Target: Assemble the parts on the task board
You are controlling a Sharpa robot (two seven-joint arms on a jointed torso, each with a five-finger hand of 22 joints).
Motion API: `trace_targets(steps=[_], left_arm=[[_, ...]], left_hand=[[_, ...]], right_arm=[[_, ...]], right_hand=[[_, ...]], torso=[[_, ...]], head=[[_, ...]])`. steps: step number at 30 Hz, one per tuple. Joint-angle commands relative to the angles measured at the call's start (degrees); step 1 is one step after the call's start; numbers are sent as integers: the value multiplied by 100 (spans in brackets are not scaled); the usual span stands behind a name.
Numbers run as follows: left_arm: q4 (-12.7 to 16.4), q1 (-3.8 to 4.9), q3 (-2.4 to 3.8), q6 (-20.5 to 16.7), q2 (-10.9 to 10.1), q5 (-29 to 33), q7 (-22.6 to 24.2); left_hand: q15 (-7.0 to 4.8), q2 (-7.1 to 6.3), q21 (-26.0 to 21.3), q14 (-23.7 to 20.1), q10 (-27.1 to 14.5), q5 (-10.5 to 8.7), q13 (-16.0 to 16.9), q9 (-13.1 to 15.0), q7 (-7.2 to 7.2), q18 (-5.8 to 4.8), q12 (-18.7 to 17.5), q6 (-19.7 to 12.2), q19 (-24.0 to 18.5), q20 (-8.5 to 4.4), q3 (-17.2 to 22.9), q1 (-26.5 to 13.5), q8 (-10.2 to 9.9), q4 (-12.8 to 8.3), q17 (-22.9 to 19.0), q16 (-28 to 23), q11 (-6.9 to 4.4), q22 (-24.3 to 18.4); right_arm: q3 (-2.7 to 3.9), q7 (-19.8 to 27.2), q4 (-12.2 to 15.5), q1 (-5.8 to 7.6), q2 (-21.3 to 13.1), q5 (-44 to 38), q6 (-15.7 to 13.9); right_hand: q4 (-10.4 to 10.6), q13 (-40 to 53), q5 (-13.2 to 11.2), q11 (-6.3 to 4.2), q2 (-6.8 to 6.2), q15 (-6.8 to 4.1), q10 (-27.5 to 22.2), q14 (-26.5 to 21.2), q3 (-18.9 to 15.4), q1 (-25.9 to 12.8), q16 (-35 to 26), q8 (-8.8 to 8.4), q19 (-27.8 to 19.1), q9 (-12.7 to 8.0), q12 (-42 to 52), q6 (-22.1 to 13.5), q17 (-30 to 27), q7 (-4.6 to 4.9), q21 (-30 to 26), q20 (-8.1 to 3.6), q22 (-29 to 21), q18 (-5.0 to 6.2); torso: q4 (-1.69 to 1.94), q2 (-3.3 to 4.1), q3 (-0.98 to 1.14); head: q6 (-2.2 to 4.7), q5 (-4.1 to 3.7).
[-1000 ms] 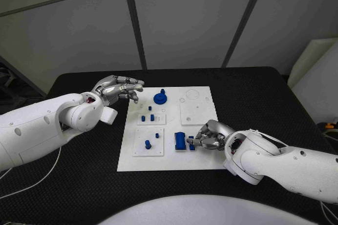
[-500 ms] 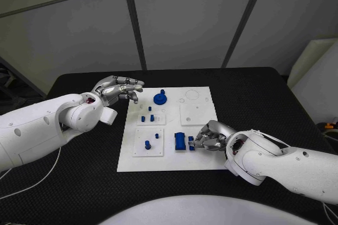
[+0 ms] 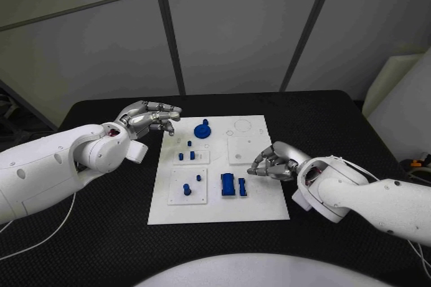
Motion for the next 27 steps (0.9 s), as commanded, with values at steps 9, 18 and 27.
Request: trace_targets(steps=[9,18,27], left_arm=[[-350,5,4,-960,145,846,936],[-1024,-38,5,-1512,625,1478,1418],[-1269,-74,0,-1454,880,1350,1219]], left_hand=[[215,1,-867,-789,-164,0,-219,-54,-27,226,-139,-106,-833,219,26,-243,96,154,-590,-1083,66,-520],[665,-42,-2727,-1406,-200,7,-909,-356,-188,232,-1138,-259,-2149,858,0,-427,-281,436,-1554,-3212,354,-2140],[382,541,-3208,-3017,-2079,-284,-1401,-951,-484,-232,-2218,-1924,-3728,432,-1006,-2568,-959,655,-2246,-4115,13,-3784]], right_arm=[[16,3093,-1734,683,607,4267,62],[22,3839,-3567,829,1650,5462,476],[20,3641,-4102,826,2064,5255,398]], right_hand=[[49,-2537,-128,308,236,305,-1341,-1209,86,694,-4307,-565,-1646,-354,-2968,-235,-3339,276,-3761,263,-3508,661],[216,-5105,-174,615,173,849,-1113,-2302,475,1086,-6870,-984,-2437,-1115,-4624,-138,-5119,352,-6008,877,-5115,639],[-288,-6496,-588,466,166,763,-2855,-4160,325,-1659,-7762,-1350,-4000,-1896,-5497,-1789,-6531,49,-7303,592,-6191,275]], torso=[[-71,-378,-109],[-80,-539,-97],[-73,-516,-93]], head=[[215,-146],[450,-107],[619,-81]])
